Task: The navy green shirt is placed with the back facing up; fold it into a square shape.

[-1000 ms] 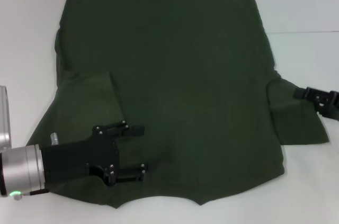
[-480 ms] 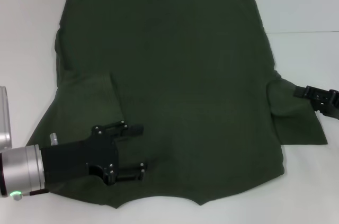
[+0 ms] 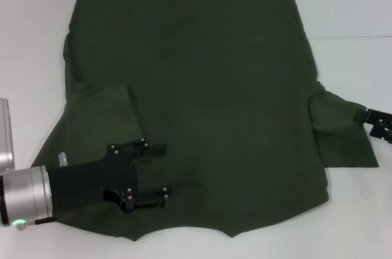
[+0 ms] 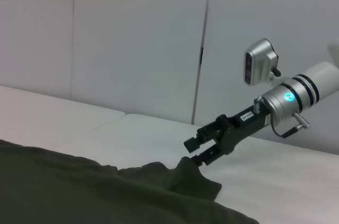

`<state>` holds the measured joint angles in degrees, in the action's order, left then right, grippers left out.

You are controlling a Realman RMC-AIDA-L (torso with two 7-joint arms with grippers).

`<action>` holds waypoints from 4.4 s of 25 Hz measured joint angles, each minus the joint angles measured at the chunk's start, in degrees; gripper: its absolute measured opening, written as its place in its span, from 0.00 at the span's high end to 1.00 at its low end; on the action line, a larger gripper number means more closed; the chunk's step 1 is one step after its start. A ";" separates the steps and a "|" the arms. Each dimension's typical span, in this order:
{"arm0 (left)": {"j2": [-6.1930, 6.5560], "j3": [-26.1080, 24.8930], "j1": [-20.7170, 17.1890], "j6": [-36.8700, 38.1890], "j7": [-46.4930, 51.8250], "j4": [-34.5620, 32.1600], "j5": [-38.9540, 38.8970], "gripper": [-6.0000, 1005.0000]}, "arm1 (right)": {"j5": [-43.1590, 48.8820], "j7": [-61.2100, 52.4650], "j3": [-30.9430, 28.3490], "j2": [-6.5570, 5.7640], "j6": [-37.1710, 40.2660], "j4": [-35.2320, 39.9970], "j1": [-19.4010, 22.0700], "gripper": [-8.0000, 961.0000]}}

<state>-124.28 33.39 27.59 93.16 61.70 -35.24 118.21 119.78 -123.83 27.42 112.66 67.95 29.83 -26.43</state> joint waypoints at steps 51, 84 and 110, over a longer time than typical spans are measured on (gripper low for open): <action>0.18 -1.48 0.19 0.59 0.07 0.00 -1.43 0.18 | 0.42 4.18 1.92 2.48 -4.85 -1.03 -0.95 0.95; 0.09 -1.58 -0.02 0.58 0.35 0.00 -3.08 0.18 | 0.19 8.21 -4.12 -0.96 -5.58 1.35 -3.30 0.97; 0.20 -1.75 0.26 0.09 0.35 0.00 -4.07 0.18 | 0.23 8.79 4.71 3.80 -6.03 0.65 -12.37 0.96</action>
<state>-124.08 31.64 27.84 93.25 62.05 -35.24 114.14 120.01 -115.05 32.13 116.46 61.92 30.49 -38.80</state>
